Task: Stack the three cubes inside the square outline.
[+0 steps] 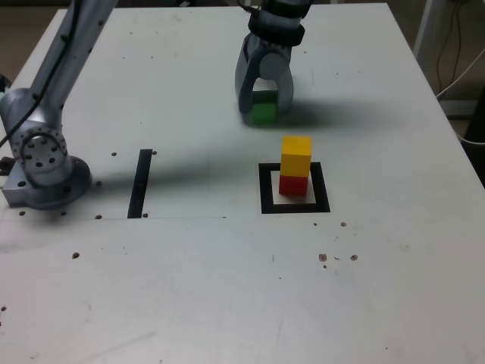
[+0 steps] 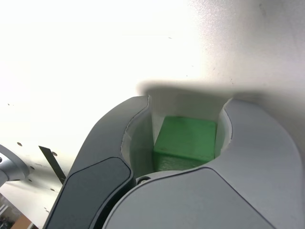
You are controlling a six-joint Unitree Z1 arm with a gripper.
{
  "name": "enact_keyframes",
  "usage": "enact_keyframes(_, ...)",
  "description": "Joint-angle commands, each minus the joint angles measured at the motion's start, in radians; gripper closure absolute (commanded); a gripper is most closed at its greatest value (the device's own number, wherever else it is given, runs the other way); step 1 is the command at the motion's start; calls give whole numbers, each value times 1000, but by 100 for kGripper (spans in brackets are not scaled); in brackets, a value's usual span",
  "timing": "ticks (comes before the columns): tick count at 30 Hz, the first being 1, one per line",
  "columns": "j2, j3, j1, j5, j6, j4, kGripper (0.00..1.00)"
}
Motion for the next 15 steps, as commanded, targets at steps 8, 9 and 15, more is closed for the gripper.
enact_keyframes(8,-94,-12,-28,3,2,61,62)
enact_keyframes(9,-104,-16,-35,3,2,70,62)
enact_keyframes(15,-153,-48,-80,3,-6,131,62)
